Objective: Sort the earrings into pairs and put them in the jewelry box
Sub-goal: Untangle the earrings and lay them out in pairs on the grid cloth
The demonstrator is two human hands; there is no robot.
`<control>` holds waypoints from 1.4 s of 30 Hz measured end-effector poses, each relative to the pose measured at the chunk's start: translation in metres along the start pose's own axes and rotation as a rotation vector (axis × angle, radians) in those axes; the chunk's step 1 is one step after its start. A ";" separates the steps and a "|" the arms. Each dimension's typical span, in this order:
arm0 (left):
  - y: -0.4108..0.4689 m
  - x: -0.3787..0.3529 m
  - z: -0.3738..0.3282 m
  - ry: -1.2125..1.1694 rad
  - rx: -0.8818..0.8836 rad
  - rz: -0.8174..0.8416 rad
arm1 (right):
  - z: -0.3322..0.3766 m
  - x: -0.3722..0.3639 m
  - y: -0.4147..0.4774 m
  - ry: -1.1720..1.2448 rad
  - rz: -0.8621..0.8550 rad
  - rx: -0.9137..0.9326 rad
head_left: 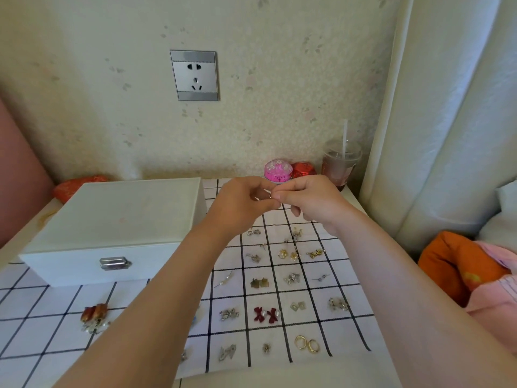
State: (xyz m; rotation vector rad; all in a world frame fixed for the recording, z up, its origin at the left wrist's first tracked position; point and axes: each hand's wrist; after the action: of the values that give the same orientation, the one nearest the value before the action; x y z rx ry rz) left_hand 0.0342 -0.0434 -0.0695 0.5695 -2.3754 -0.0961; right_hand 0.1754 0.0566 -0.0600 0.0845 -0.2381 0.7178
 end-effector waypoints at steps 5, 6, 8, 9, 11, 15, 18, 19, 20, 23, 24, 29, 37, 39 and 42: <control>0.002 0.001 0.002 0.065 0.048 -0.047 | -0.004 0.002 0.001 0.070 0.033 -0.075; 0.002 0.001 0.004 0.100 0.062 -0.052 | -0.006 0.004 0.003 -0.016 0.039 -0.036; 0.004 0.001 0.009 0.160 0.091 -0.053 | -0.011 0.008 0.005 -0.301 0.075 0.059; 0.004 0.001 0.011 0.197 0.098 -0.053 | -0.014 0.010 0.005 -0.438 0.119 0.078; 0.005 0.001 0.015 0.249 0.100 -0.051 | -0.019 0.013 0.005 -0.594 0.196 0.048; 0.007 -0.002 0.018 0.206 0.080 -0.045 | -0.026 0.024 0.005 -0.752 0.217 -0.020; 0.007 -0.007 0.016 0.196 0.072 -0.003 | -0.028 0.025 0.002 -0.814 0.274 -0.076; 0.006 -0.009 0.015 0.211 0.077 0.015 | -0.029 0.023 0.002 -0.817 0.278 -0.084; 0.006 -0.011 0.016 0.233 0.082 0.029 | -0.030 0.022 0.002 -0.823 0.270 -0.082; 0.005 -0.014 0.016 0.286 0.091 0.046 | -0.032 0.020 0.004 -0.854 0.239 -0.057; 0.006 -0.015 0.016 0.295 0.096 0.046 | -0.032 0.020 0.004 -0.854 0.235 -0.052; 0.009 -0.022 0.021 0.316 0.131 0.071 | -0.033 0.025 0.003 -0.718 0.193 -0.012; 0.016 -0.041 0.023 0.492 0.084 0.162 | -0.029 0.032 0.002 -0.316 0.018 -0.010; 0.017 -0.044 0.024 0.625 0.050 0.164 | -0.032 0.034 0.002 -0.307 0.016 -0.027; 0.018 -0.045 0.023 0.682 0.023 0.170 | -0.038 0.037 0.003 -0.328 0.016 -0.049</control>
State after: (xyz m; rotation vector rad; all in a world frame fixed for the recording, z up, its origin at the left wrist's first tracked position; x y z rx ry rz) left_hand 0.0433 -0.0101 -0.1110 0.3339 -1.7474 0.1768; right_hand 0.2075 0.0890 -0.0879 0.1539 -0.5703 0.7120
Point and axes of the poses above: each hand's wrist, its own y-axis towards the middle knuckle, its own x-axis out of the back of the hand, z = x × y, and after that the axes turned 6 degrees about y, right-handed
